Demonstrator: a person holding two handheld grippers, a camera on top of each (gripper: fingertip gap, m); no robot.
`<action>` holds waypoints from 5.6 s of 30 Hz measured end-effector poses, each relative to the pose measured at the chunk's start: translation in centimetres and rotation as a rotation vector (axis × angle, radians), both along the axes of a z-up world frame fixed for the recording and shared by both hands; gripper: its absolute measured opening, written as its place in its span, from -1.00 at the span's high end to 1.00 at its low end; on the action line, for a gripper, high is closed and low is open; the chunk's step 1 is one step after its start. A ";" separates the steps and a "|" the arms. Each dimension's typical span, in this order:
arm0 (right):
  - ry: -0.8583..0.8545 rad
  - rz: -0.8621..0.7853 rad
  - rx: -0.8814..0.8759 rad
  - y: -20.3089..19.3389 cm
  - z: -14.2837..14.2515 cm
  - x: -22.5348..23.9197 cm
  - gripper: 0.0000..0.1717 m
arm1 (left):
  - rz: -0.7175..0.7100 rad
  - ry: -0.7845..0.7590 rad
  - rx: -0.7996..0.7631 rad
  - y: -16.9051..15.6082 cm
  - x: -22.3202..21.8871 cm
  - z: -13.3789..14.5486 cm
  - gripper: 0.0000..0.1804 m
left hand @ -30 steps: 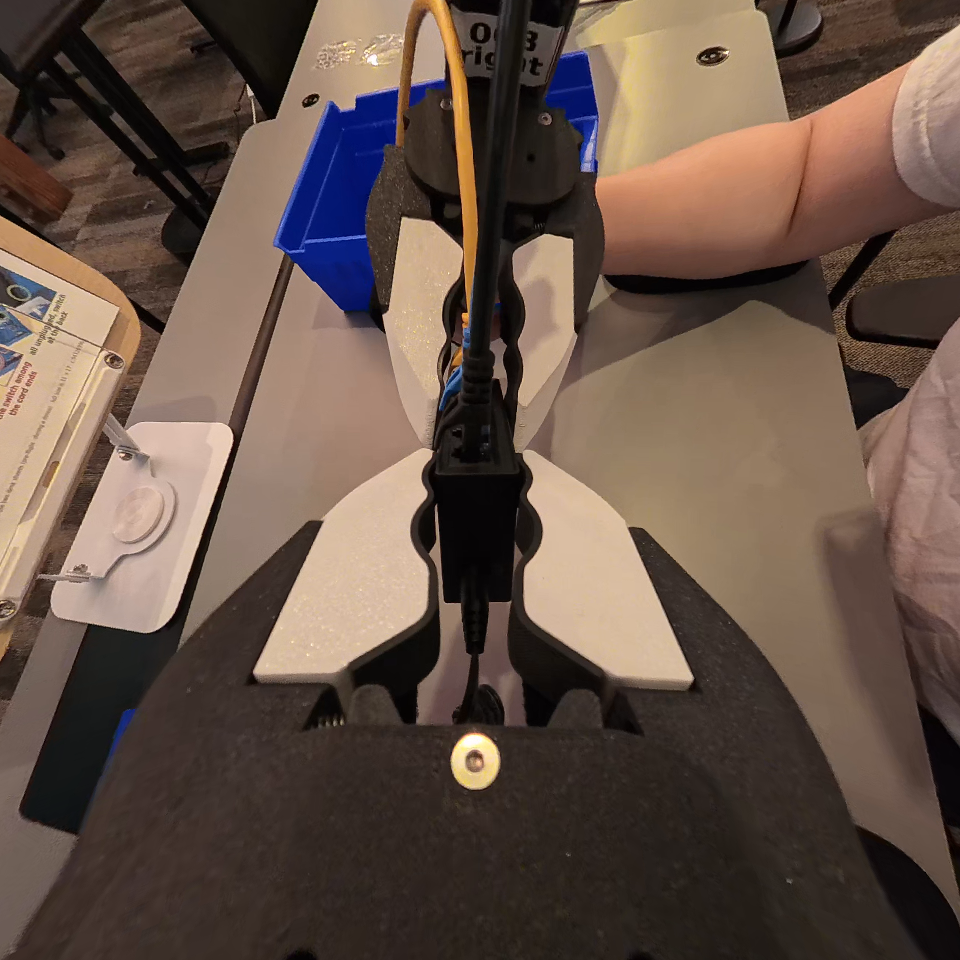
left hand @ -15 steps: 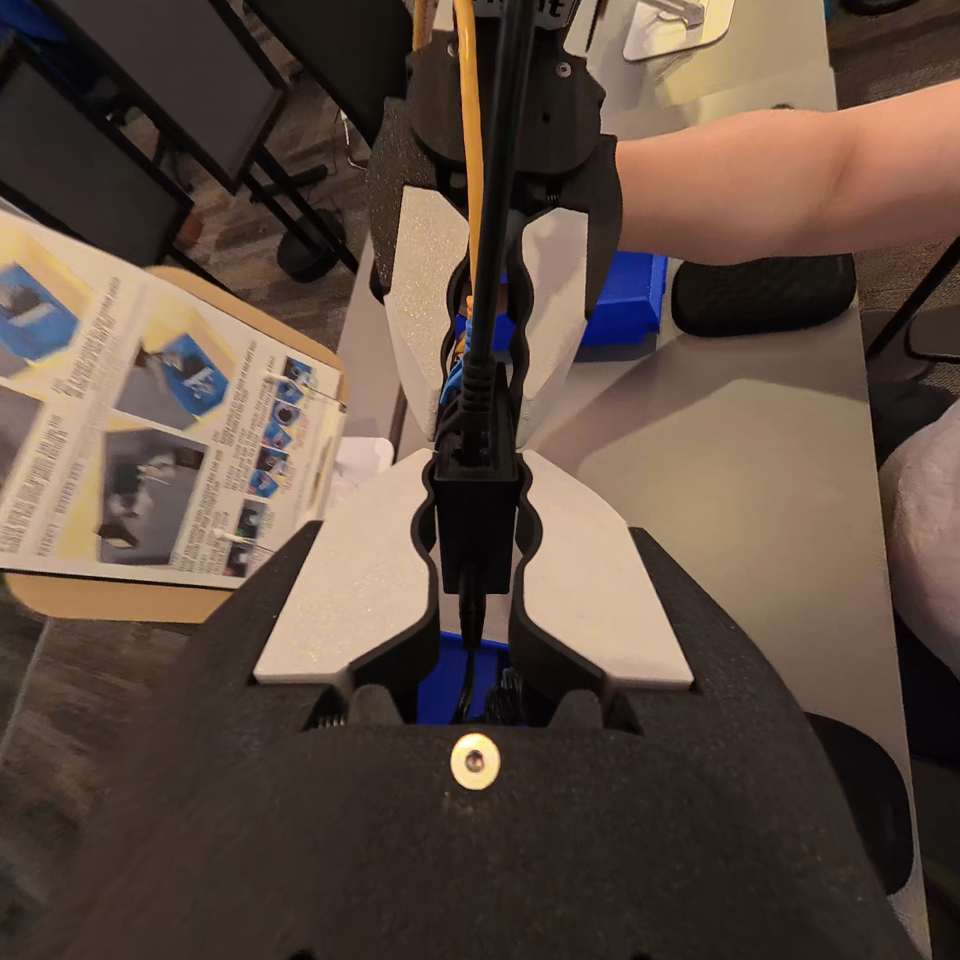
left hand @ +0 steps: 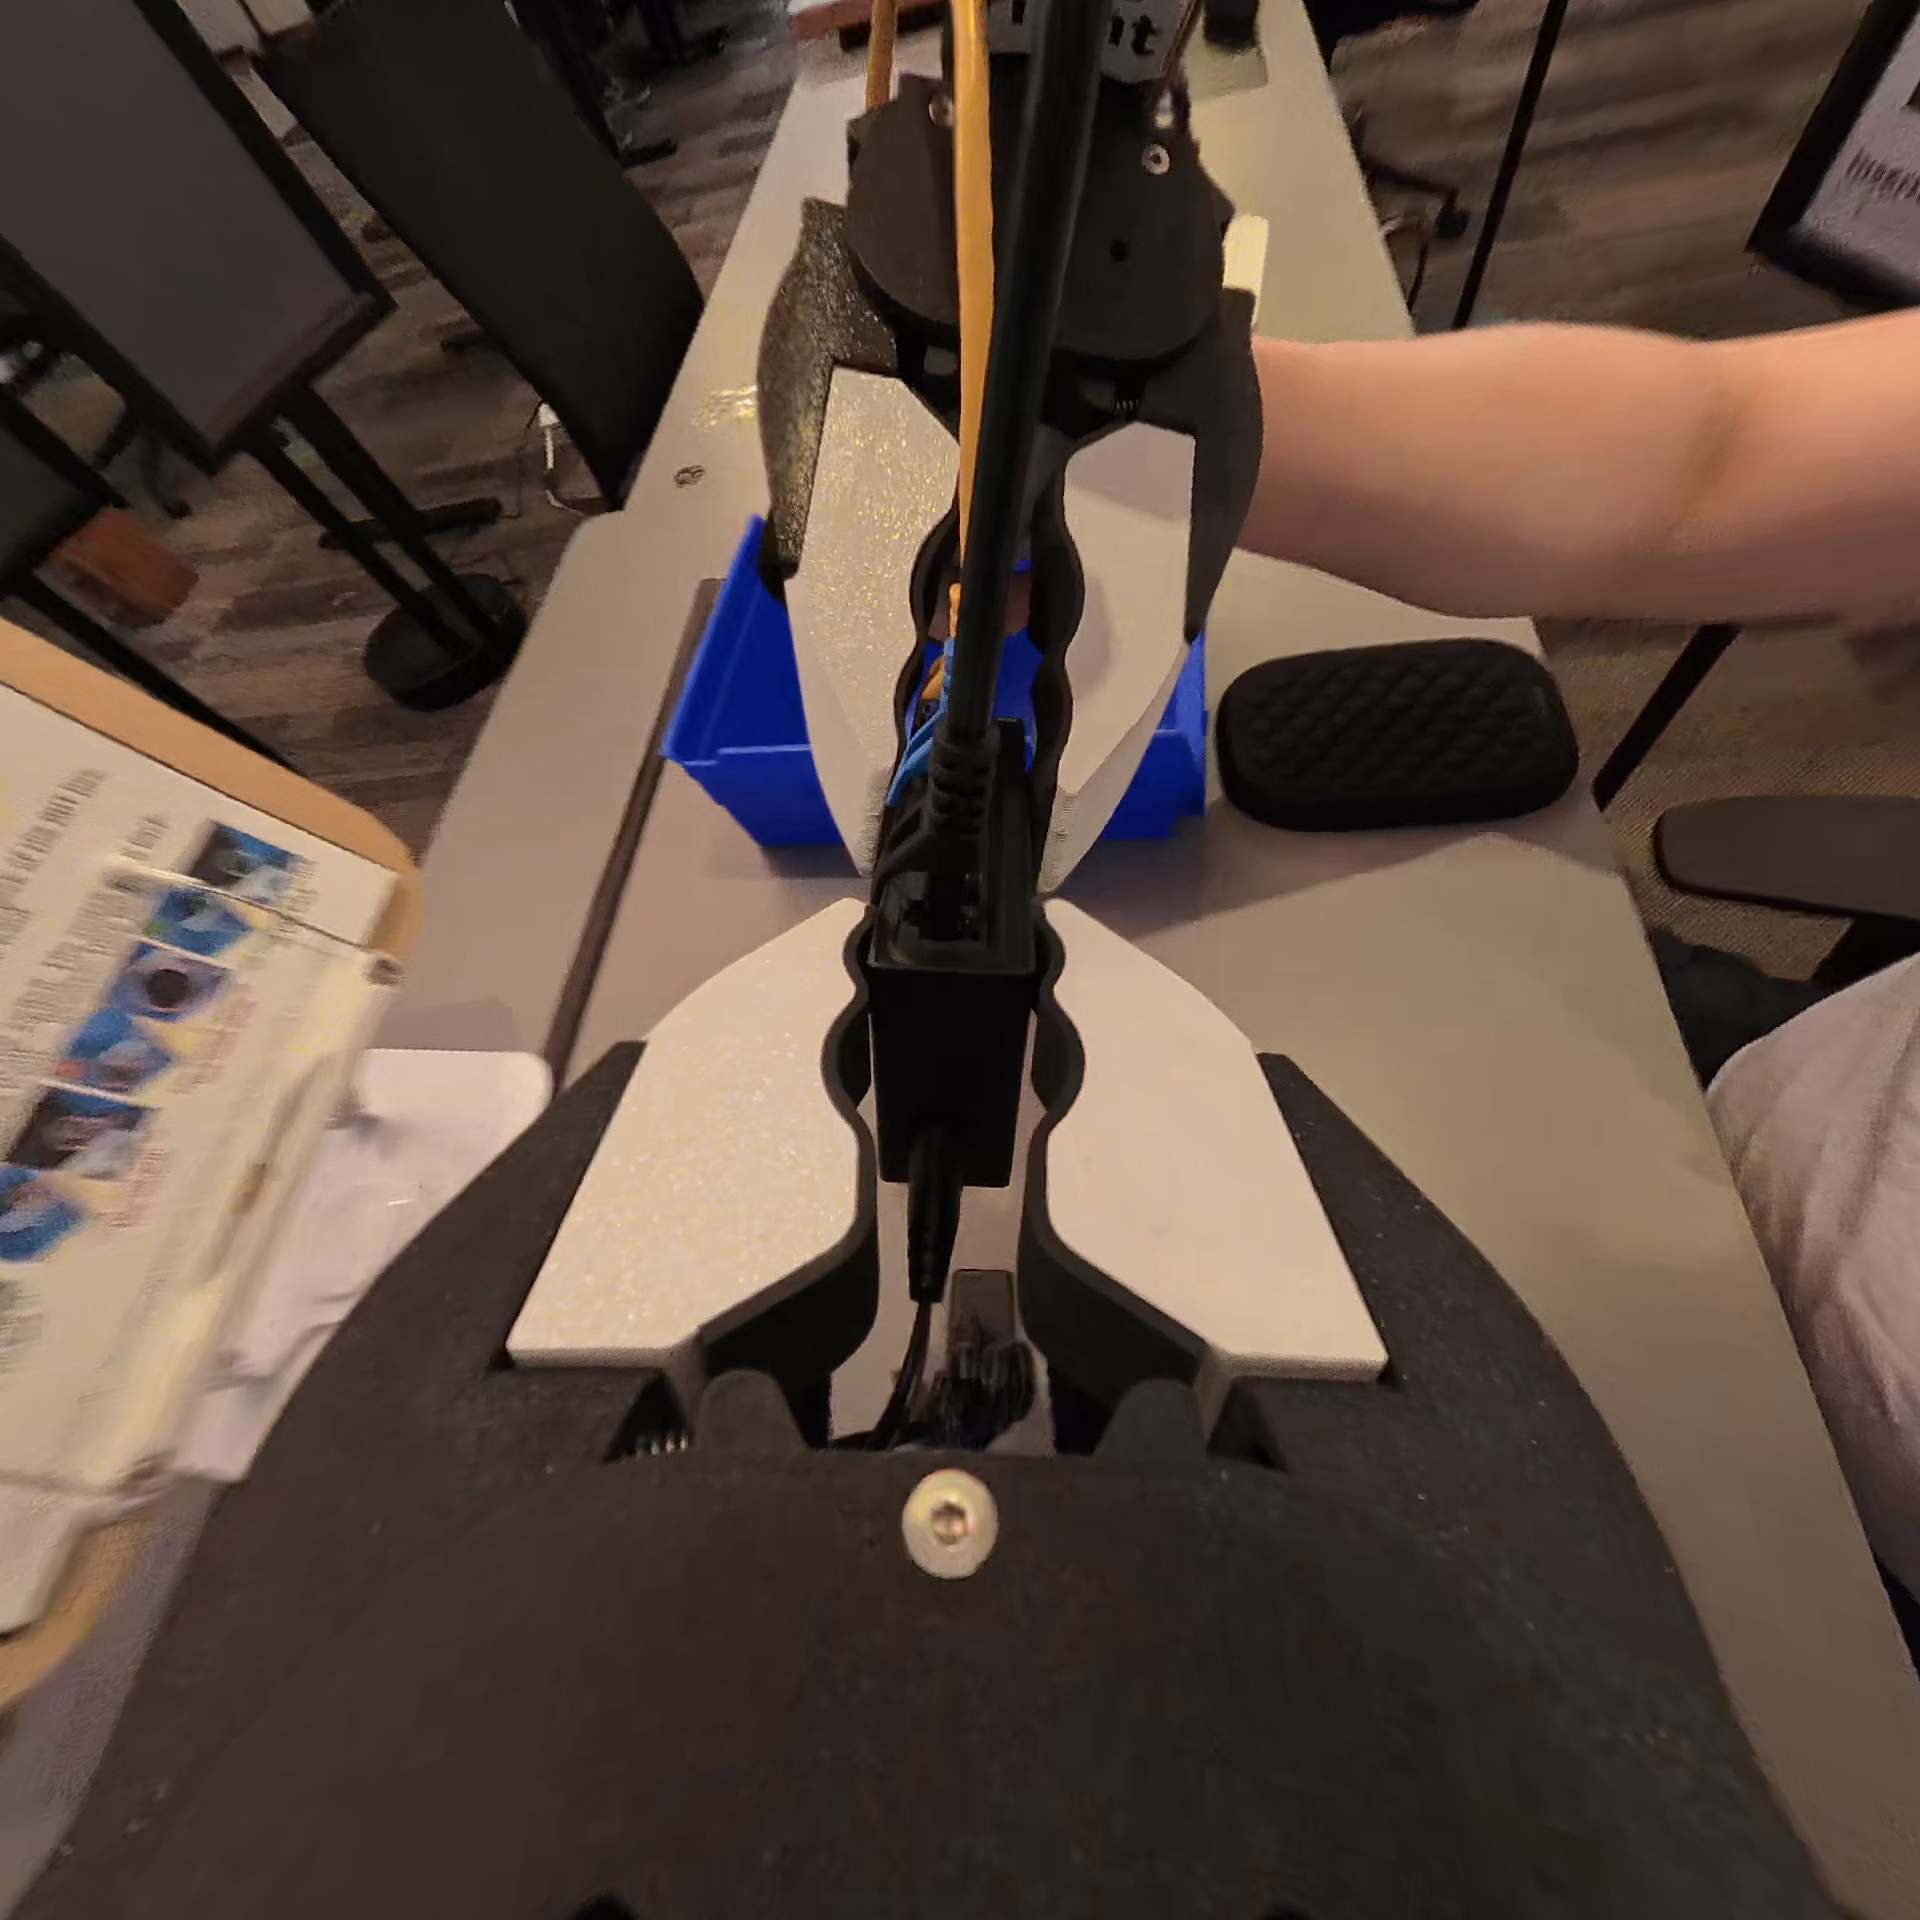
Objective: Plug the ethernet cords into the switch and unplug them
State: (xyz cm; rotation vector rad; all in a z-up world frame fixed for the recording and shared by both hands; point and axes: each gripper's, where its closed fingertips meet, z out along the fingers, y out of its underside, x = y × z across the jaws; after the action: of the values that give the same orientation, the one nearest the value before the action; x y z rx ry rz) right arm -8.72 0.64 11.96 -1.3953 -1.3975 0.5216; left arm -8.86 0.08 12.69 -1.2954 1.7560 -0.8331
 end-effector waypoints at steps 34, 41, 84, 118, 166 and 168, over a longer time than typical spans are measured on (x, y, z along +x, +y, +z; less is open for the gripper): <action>0.125 0.068 0.035 -1.0 -9.3 -0.1 0.69 | -0.109 -0.107 -0.125 -0.9 0.2 -10.9 0.68; 0.100 0.042 0.100 -1.2 -8.6 0.3 0.69 | -0.089 -0.077 -0.070 -0.9 0.4 -10.3 0.69; 0.125 0.059 0.143 -2.0 -9.3 0.4 0.69 | -0.049 -0.187 0.096 -1.6 0.8 -10.5 0.70; 0.130 0.106 0.163 -2.6 -9.4 0.3 0.68 | -0.051 -0.179 0.106 -2.2 1.6 -11.1 0.69; 0.186 -0.084 0.090 0.0 -8.5 3.7 0.53 | 0.162 -0.149 0.276 1.0 0.5 -9.8 0.70; 0.194 -0.163 0.033 1.1 -8.5 5.0 0.46 | 0.239 -0.149 0.318 2.5 -0.3 -9.1 0.70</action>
State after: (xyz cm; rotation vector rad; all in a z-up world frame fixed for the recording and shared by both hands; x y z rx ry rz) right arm -3.76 1.73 3.48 -1.3801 -1.1227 0.5105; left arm -9.20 2.59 3.61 -1.1684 1.5083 -0.4794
